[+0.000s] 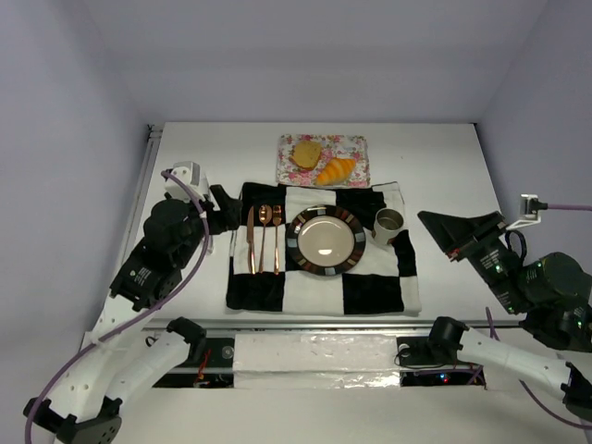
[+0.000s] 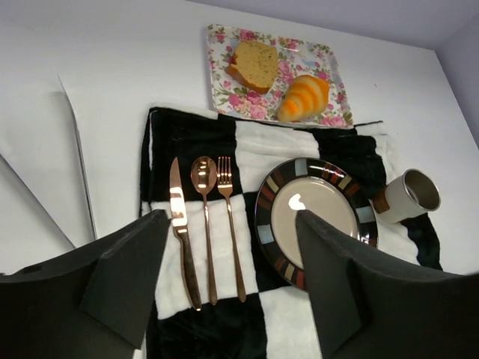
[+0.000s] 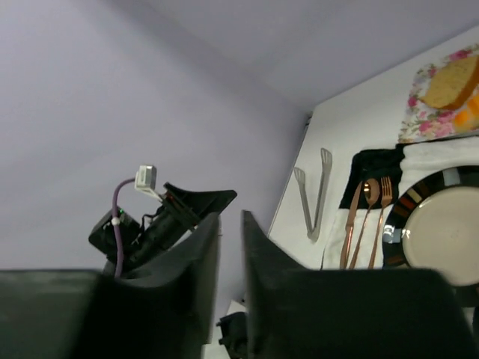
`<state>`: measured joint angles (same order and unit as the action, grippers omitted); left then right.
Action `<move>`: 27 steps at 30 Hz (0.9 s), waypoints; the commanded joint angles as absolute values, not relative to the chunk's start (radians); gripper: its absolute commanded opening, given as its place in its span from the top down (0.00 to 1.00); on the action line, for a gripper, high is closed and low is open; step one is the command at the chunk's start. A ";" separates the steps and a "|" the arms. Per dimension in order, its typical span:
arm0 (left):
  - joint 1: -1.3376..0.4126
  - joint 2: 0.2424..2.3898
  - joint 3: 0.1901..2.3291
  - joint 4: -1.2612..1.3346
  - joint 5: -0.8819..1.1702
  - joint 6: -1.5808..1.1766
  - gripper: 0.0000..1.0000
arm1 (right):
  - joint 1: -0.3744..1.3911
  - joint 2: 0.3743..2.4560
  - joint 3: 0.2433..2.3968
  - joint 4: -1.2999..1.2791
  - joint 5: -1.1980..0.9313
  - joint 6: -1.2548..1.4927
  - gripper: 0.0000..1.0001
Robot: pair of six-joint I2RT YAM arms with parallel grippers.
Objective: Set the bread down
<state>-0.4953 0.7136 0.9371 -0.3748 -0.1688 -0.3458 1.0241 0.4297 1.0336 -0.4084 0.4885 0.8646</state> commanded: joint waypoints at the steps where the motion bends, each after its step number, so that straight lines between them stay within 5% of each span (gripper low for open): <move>1: -0.492 0.741 0.959 -0.273 -0.155 -0.313 0.36 | 1.025 0.417 1.028 -0.521 0.584 0.870 0.82; 4: -0.492 0.785 0.962 -0.230 -0.198 -0.282 0.67 | 1.025 0.397 1.014 -0.523 0.565 0.851 0.90; 5: -0.492 0.808 0.968 -0.229 -0.242 -0.266 0.95 | 1.025 0.388 1.011 -0.517 0.548 0.845 0.95; 6: -0.492 0.863 0.976 -0.232 -0.276 -0.256 1.00 | 1.025 0.387 1.006 -0.514 0.545 0.844 0.97; 13: -0.299 1.103 0.965 -0.146 -0.337 -0.213 0.96 | 1.025 0.359 0.960 -0.509 0.528 0.839 0.97; 14: -0.252 1.132 0.960 -0.134 -0.330 -0.218 0.75 | 1.025 0.356 0.934 -0.503 0.529 0.842 0.94; 17: -0.216 1.264 0.946 -0.071 -0.337 -0.218 0.47 | 1.025 0.348 0.896 -0.468 0.514 0.850 0.77; 20: -0.178 1.402 0.960 -0.037 -0.318 -0.213 0.44 | 1.025 0.357 0.864 -0.451 0.496 0.851 0.59; 27: -0.133 1.626 1.029 0.046 -0.259 -0.153 0.45 | 1.025 0.391 0.792 -0.385 0.450 0.877 0.56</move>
<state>-0.1413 1.5826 0.9638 -0.0326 -0.2798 -0.1936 1.0241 0.3691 0.8139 -0.4782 0.4786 0.8658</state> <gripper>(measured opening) 0.555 0.442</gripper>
